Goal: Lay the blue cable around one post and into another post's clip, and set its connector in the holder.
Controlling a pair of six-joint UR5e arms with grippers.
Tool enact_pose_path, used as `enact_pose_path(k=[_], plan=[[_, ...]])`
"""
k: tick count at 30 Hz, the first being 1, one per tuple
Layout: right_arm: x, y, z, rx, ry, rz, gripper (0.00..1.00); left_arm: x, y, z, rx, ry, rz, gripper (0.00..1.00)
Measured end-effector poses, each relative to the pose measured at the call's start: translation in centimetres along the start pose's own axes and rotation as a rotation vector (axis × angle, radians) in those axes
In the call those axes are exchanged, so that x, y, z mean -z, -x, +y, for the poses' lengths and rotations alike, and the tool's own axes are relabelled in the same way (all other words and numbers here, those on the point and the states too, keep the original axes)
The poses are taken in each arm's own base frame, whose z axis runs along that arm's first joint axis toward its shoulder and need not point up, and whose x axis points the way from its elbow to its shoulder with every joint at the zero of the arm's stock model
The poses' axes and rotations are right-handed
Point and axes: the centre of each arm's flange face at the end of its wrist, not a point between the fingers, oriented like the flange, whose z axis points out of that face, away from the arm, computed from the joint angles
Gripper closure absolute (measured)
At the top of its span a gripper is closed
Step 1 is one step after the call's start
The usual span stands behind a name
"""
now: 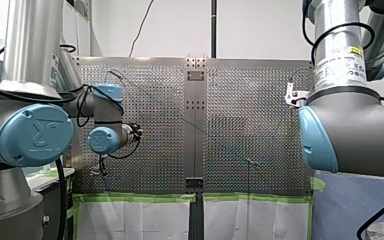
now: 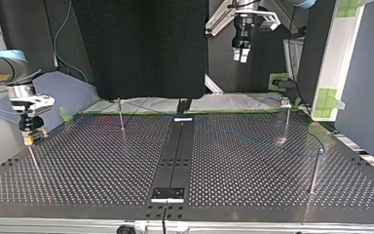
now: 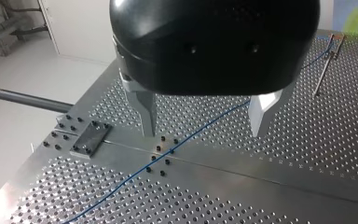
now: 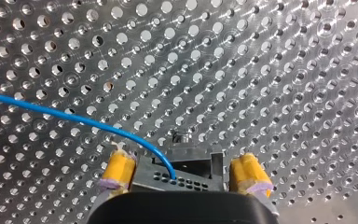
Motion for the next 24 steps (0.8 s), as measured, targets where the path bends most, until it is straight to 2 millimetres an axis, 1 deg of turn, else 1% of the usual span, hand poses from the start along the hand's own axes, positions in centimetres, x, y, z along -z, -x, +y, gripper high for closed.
enact_pose_path(k=[24], plan=[[0.0,0.0,0.0,0.0,0.0,0.0,0.0,-0.08,0.04,-0.14,0.004,-0.013,-0.006,0.02]])
